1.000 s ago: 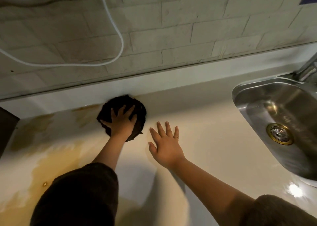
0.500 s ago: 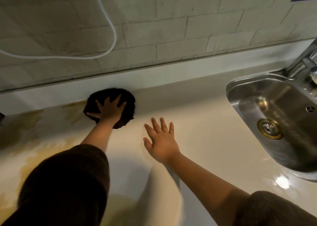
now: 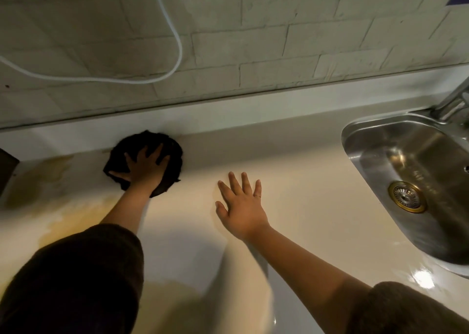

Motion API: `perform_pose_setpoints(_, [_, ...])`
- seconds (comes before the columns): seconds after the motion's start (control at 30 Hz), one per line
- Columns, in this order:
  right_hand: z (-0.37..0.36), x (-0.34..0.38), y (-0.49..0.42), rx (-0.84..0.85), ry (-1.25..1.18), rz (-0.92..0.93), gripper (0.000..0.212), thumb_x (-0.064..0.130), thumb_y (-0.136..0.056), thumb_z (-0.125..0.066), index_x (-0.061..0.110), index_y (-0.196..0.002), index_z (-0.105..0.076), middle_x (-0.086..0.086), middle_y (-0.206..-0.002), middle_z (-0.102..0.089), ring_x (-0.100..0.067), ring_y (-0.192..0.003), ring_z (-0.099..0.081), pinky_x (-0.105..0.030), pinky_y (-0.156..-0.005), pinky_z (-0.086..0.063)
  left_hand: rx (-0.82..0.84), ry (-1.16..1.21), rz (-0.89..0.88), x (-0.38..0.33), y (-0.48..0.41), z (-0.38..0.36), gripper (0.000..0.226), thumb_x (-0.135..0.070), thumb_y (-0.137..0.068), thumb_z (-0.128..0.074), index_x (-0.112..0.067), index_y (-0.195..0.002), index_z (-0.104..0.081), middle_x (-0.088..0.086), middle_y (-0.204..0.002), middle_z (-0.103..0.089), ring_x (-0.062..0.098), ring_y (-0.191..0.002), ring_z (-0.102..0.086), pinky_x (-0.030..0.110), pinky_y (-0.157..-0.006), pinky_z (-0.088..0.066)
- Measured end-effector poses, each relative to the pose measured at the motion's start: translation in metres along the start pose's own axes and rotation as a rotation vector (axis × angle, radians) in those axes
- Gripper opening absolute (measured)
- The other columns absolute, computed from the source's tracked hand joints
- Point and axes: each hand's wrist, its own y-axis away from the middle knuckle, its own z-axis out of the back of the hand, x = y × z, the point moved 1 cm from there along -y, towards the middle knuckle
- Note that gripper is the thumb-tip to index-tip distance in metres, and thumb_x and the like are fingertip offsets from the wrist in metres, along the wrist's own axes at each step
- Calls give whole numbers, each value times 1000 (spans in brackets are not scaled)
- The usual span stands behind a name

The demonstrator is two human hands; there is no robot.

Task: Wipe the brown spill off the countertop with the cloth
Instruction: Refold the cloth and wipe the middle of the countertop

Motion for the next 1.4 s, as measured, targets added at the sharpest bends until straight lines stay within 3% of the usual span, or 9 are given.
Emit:
perform_pose_setpoints(0.17, [3,-1,1,19,5,-1,66,53,-93,-11,27,-153,-16,-4,-162,0,-33,-146,13,-56,-112,15,3,96,-195,-27,46,-17,56,-75,-81,-22,-65,-133,-6,-1,-153,-23,35,-142,-7,75,-100,1])
perform_pose_setpoints(0.3, [4,-2,2,12,6,-8,61,51,-96,-18,28,-153,-17,-3,-162,-2,-31,-147,12,-55,-114,12,-121,-94,-210,-26,95,-23,47,-62,-89,-35,-55,-135,-28,-5,-147,-35,35,-139,-14,77,-95,6])
perform_pose_setpoints(0.43, [5,1,4,2,19,8,68,56,-90,-6,30,-153,-16,-2,-162,-2,-30,-147,11,-53,-115,11,-115,-80,-201,-11,130,-17,44,-60,-90,-36,-55,-134,-34,-10,-149,-33,32,-142,-11,72,-99,10])
perform_pose_setpoints(0.6, [6,0,4,6,21,7,65,54,-93,-11,29,-153,-15,-2,-162,0,-31,-147,12,-54,-114,12,-127,-108,-201,7,113,-7,47,-62,-90,-32,-54,-136,-29,-9,-151,-29,32,-141,-9,72,-102,6])
perform_pose_setpoints(0.77, [7,0,2,34,17,-3,57,47,-100,-23,27,-153,-15,-5,-162,0,-33,-146,13,-56,-113,14,-48,127,-58,21,40,-12,72,-89,-67,-2,-63,-134,-12,0,-155,-19,34,-142,-7,70,-104,-1])
perform_pose_setpoints(0.87, [6,1,0,37,14,6,55,42,-101,-24,25,-153,-17,-6,-162,-1,-35,-146,12,-58,-113,13,-6,-45,-49,-11,53,-18,60,-70,-86,-17,-47,-142,-20,-2,-157,-11,33,-143,1,71,-104,5])
perform_pose_setpoints(1.03, [4,-2,1,6,-1,18,53,41,-101,-24,26,-152,-19,-5,-162,-4,-34,-147,9,-58,-114,10,-115,-81,-182,-27,124,-19,47,-62,-89,-34,-55,-135,-29,-9,-150,-31,33,-141,-9,73,-99,8])
perform_pose_setpoints(1.2, [4,-1,1,19,28,26,55,42,-101,-23,26,-153,-18,-5,-162,-4,-34,-147,9,-58,-114,9,-113,-115,-275,24,168,-15,62,-72,-78,-14,-54,-134,-34,-10,-148,-34,32,-142,-13,69,-101,11])
perform_pose_setpoints(1.4, [5,0,1,19,30,21,55,41,-101,-24,24,-152,-19,-6,-162,-6,-35,-146,8,-59,-114,8,-113,-51,-38,20,146,-7,47,-64,-88,-34,-55,-135,-32,-10,-151,-28,30,-143,-3,70,-100,12])
